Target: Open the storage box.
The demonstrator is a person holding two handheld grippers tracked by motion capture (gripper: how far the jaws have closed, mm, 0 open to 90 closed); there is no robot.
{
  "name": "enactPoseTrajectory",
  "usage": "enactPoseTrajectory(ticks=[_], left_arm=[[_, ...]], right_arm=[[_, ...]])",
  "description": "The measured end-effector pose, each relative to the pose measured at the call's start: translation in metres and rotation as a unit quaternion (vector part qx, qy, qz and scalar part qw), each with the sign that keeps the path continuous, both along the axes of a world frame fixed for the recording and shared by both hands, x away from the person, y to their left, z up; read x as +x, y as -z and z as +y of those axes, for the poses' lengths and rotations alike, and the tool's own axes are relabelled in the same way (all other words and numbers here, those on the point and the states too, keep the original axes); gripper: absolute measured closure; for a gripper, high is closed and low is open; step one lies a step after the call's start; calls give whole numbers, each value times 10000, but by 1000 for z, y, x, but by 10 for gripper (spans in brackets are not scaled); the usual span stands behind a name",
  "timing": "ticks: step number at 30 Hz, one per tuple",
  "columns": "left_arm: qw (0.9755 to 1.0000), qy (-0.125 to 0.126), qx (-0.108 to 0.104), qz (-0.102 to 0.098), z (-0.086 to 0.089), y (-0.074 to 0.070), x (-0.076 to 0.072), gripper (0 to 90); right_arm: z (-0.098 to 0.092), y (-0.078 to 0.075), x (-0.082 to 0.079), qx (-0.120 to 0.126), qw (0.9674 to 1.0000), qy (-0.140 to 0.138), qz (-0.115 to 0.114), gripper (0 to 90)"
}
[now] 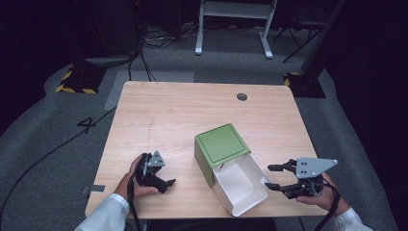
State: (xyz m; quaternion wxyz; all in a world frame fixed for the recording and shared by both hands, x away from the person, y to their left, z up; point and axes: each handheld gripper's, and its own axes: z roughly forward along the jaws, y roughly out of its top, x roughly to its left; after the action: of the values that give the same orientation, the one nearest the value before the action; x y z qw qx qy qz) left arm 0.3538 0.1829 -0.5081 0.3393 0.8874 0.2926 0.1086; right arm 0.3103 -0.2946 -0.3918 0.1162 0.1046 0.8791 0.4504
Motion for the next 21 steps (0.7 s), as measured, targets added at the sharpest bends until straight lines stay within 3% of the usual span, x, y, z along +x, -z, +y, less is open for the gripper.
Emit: enactPoseTrajectory(ticks=[6, 9, 15, 21], left_arm=[[10000, 0, -1, 0, 0, 0, 0, 4], [10000, -3, -2, 6, 0, 0, 0, 5], [10000, -1, -1, 0, 0, 0, 0, 5], [10000, 0, 0, -1, 0, 0, 0, 5]], right_arm=[[-12, -2, 8, 28, 9993, 349, -106, 379], [-23, 0, 15, 45, 9977, 667, -121, 345], [-38, 10, 25, 28, 9938, 1106, -93, 292], [-54, 31, 36, -247, 9878, 1537, -24, 264]])
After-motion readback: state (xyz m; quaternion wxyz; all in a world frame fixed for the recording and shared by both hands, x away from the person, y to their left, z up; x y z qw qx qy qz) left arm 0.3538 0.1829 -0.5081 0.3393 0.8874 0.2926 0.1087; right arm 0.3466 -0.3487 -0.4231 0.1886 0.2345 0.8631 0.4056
